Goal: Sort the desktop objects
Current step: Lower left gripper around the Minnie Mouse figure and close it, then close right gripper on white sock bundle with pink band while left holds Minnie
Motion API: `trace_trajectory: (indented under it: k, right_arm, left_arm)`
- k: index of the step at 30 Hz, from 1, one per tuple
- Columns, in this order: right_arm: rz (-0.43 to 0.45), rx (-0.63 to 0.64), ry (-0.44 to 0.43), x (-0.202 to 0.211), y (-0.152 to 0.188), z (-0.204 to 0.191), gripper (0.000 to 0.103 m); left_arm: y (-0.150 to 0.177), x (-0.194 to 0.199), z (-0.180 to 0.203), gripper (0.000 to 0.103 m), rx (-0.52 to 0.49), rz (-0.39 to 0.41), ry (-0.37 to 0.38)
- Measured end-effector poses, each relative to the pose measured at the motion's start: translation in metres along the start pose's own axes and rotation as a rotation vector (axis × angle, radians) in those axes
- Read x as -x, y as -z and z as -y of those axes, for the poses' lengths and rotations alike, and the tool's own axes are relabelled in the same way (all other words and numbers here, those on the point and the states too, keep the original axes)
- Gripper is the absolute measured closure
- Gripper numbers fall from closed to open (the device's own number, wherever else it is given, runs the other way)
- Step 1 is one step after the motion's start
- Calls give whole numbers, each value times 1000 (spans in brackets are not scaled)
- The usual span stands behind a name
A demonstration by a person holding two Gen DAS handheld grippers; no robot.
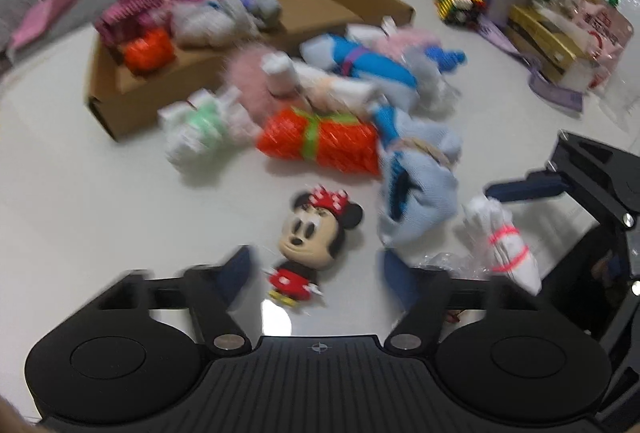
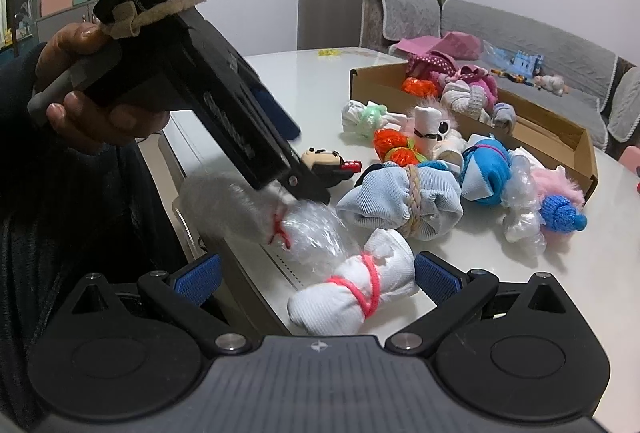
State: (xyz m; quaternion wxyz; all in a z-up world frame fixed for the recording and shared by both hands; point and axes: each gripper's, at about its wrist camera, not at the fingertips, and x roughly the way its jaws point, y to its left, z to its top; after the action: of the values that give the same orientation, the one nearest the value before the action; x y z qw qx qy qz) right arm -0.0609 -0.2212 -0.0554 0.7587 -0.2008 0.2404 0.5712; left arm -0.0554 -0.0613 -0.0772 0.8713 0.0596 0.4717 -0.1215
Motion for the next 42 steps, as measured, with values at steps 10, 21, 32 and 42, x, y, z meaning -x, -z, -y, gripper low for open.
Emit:
trace_trajectory:
  k: [10, 21, 32, 42]
  right_arm:
    - [-10, -10, 20, 0, 1, 4, 1]
    - [14, -27, 46, 9, 2, 11, 1]
    - [143, -116, 13, 41, 3, 9, 1]
    - [26, -101, 167, -1, 0, -7, 6]
  left_arm:
    - [2, -3, 6, 22, -7, 12, -23]
    - [-1, -8, -2, 20, 20, 45, -50]
    - [1, -9, -4, 22, 24, 81, -86]
    - [6, -3, 14, 64, -35, 116, -106]
